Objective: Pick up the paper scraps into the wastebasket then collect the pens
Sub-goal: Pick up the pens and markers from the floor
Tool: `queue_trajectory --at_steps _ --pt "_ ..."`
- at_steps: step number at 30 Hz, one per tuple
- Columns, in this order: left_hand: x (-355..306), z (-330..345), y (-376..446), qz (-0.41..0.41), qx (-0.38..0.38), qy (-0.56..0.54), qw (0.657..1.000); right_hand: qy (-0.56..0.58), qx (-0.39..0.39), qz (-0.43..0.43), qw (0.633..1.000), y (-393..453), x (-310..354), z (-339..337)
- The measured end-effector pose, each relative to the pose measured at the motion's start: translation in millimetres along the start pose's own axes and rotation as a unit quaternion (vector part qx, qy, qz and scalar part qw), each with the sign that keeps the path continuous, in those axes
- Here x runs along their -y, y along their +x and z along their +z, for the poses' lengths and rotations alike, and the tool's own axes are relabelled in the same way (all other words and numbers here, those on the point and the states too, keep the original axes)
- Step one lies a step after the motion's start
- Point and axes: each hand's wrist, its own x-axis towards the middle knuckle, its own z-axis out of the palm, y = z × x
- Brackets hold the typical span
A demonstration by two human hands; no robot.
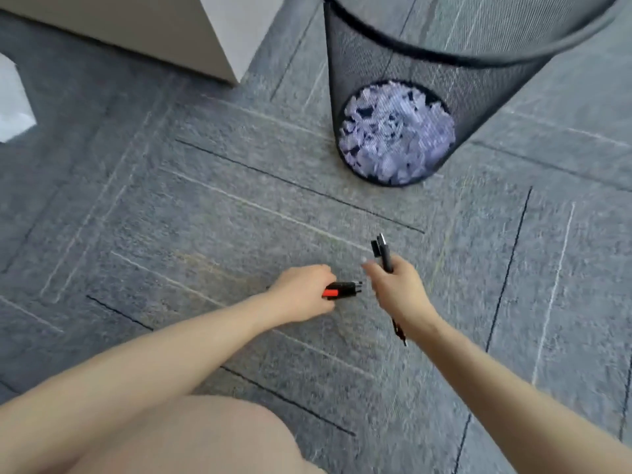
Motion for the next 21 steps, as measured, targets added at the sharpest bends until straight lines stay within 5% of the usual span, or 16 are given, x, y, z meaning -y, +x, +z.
queue_trajectory --at_steps 4,11,18,21 --pt "-7 -75 -17 -0.030 -0.019 -0.140 0.989 0.079 0.030 -0.027 0.996 -29 77 -6" --pt "-99 -288 -164 -0.048 -0.180 -0.317 0.930 0.113 0.061 -0.113 0.985 -176 283 -95" --pt "-198 -449 -334 -0.018 -0.288 -0.633 0.718 0.137 0.055 -0.088 0.985 -291 503 -128" --pt "-212 -501 -400 -0.030 -0.323 -0.670 0.668 0.108 0.067 -0.059 0.990 -336 575 -119"
